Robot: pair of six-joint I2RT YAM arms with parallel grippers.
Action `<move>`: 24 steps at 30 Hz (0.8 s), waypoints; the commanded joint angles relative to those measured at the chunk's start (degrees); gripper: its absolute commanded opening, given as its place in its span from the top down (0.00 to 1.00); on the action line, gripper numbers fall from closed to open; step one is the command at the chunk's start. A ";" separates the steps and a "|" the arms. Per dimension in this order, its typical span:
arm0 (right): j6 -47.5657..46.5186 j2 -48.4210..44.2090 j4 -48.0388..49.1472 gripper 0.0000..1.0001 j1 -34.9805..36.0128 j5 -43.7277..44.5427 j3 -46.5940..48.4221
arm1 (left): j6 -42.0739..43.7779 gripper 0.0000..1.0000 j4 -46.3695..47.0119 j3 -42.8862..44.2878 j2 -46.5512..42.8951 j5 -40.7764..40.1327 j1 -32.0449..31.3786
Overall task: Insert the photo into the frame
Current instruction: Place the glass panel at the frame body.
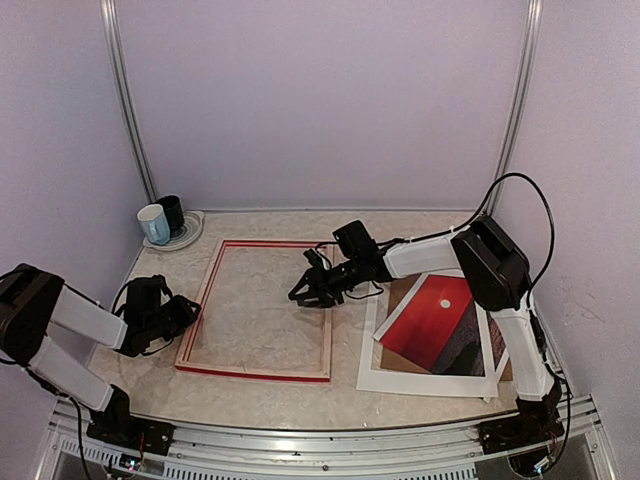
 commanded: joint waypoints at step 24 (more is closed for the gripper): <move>-10.26 -3.23 -20.98 0.53 0.79 10.33 4.14 | -0.10 0.65 -4.28 -0.95 1.39 2.04 0.10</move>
